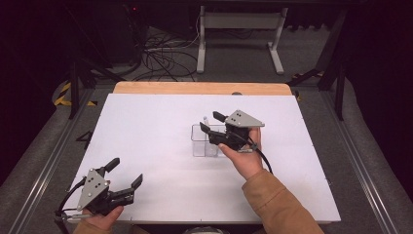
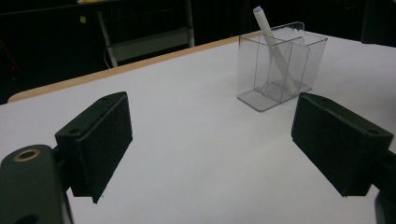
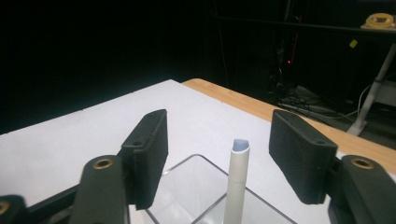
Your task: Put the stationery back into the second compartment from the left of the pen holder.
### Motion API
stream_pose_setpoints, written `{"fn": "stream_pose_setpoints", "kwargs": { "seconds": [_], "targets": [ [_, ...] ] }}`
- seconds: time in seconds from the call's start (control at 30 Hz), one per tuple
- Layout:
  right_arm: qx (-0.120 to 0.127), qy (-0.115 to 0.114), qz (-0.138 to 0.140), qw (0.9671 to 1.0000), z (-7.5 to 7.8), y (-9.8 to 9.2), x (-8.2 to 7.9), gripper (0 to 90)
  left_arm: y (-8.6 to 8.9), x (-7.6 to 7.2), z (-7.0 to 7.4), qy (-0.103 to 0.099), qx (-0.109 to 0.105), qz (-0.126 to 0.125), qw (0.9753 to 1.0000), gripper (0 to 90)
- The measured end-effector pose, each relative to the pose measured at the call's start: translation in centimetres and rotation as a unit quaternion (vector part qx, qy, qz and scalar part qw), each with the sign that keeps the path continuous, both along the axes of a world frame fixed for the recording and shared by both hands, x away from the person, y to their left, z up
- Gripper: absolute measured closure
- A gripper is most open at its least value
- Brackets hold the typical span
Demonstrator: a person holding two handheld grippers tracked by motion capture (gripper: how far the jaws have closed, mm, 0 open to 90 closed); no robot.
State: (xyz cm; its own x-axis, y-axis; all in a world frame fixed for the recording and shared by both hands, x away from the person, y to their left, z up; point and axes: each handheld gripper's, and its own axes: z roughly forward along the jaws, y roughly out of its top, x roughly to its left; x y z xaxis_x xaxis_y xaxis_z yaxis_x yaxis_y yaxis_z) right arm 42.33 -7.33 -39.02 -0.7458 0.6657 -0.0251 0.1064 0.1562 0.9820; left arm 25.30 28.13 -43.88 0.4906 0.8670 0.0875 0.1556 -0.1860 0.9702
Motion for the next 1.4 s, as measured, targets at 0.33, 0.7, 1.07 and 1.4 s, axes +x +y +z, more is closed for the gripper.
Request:
{"fn": "stream_pose_setpoints", "kwargs": {
  "seconds": [0.33,0.7,1.07,1.4],
  "targets": [
    [-0.006,-0.021,0.016,0.9996,2.4,-0.5,-1.5,31.6,0.0,0.0,0.0,0.003,-0.001,0.001,1.0000,13.2],
    [-0.007,-0.022,0.017,0.9996,3.1,-1.1,-1.8,29.1,0.0,0.0,0.0,0.002,-0.003,0.001,1.0000,13.2],
    [-0.011,-0.020,0.022,0.9995,4.1,-3.4,-2.8,27.1,0.0,0.1,0.0,0.003,-0.001,0.000,1.0000,13.2],
    [-0.018,-0.018,0.013,0.9996,3.8,-7.4,-4.4,26.4,-0.1,0.2,0.0,0.004,0.000,0.000,1.0000,13.1]
  ]
}}
